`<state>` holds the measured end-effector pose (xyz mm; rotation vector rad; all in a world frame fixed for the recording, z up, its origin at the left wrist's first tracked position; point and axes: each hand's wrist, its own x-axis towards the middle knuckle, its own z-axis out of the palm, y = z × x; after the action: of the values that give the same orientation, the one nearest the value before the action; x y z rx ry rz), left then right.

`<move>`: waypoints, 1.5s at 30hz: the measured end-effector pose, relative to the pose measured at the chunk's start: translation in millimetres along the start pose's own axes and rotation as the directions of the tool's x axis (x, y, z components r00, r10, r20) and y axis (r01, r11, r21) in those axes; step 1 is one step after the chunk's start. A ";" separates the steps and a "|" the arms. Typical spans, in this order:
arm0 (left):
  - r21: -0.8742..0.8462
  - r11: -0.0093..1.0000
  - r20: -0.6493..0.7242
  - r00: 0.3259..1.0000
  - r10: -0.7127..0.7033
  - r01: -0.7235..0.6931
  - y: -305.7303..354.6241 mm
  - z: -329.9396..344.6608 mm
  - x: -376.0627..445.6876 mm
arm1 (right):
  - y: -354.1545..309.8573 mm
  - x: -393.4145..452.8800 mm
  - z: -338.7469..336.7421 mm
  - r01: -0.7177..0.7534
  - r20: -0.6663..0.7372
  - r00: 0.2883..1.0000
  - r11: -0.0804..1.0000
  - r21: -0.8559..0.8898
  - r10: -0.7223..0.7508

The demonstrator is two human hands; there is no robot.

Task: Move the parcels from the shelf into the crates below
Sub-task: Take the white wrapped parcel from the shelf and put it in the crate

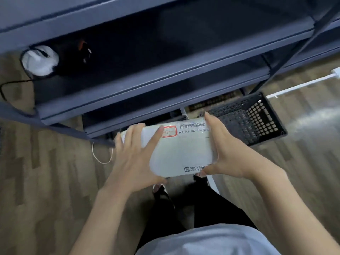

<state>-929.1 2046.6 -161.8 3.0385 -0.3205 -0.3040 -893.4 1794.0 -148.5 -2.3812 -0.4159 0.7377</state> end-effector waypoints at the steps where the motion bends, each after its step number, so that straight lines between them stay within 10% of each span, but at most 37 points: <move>1: -0.019 1.000 0.018 1.000 -0.007 0.007 12.3 9.3 5.4 | 13.7 -1.1 -3.9 -0.008 0.018 1.000 1.000 -0.017 0.008; 10: -0.171 0.981 0.065 0.995 -0.076 0.086 74.3 114.4 35.6 | 121.8 33.0 -0.1 -0.025 0.226 0.973 0.996 -0.081 0.043; 23: -0.170 0.968 0.132 0.977 -0.164 0.186 -31.1 342.5 102.0 | 213.0 223.2 166.8 0.033 0.334 0.942 0.985 -0.170 0.026; 45: -0.350 0.904 0.391 0.915 -0.097 0.246 -49.1 608.9 153.4 | 364.8 306.7 365.5 -0.334 0.442 0.796 0.909 -0.248 0.413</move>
<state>-895.9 2031.5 -790.5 2.5973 0.0052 -0.8436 -825.1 1818.5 -744.7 -2.4341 -0.1996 1.5636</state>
